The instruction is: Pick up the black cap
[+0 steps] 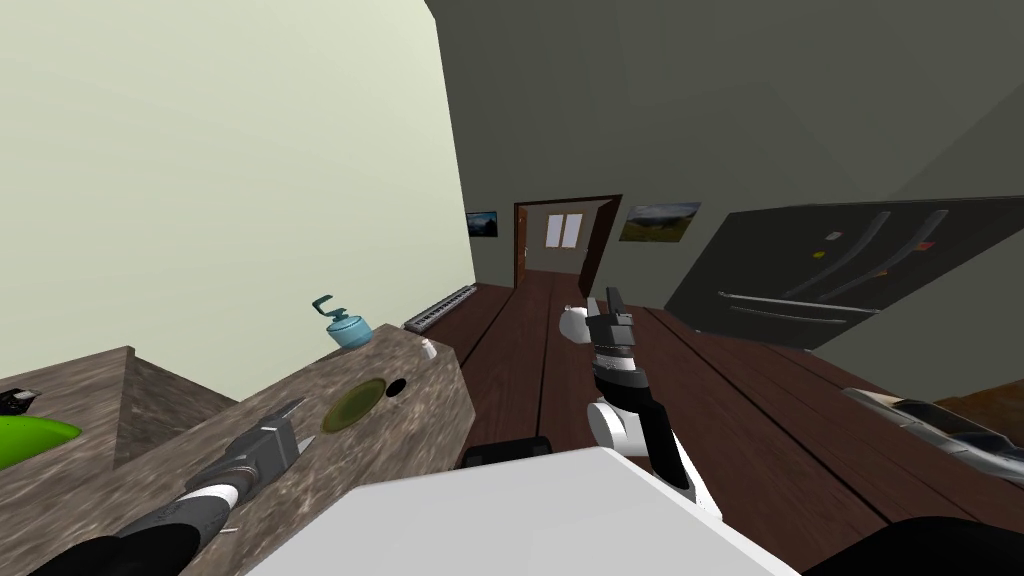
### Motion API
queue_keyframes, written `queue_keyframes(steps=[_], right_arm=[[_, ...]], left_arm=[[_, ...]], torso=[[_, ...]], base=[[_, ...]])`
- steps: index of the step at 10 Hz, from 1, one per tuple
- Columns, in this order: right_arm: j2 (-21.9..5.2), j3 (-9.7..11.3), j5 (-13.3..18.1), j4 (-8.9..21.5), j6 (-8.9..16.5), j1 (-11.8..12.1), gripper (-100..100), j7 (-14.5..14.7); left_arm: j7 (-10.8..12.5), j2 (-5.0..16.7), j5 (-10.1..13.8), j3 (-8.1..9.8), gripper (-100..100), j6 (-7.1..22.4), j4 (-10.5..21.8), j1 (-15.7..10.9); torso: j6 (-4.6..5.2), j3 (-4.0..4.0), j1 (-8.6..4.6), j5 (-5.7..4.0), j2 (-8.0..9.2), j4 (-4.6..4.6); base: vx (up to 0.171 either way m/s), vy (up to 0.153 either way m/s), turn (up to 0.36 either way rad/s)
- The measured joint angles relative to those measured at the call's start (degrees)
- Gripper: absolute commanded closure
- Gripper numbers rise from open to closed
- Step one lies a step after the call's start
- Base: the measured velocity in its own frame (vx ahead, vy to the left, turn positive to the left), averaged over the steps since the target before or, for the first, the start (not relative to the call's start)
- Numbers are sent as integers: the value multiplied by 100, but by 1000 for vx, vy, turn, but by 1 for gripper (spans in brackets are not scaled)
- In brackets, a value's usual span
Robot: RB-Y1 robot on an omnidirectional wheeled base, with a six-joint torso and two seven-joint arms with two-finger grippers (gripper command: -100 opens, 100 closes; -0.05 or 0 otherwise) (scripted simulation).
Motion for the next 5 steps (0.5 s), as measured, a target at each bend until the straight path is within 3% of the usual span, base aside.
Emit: queue_keyframes(steps=[5], right_arm=[[0, 0, 0, 0, 0, 0, 0, 0]], left_arm=[[113, 201, 288, 160, -100, 739, -2, 101]], torso=[[0, -2, -3, -1, -3, -1]], base=[[66, -32, 8]])
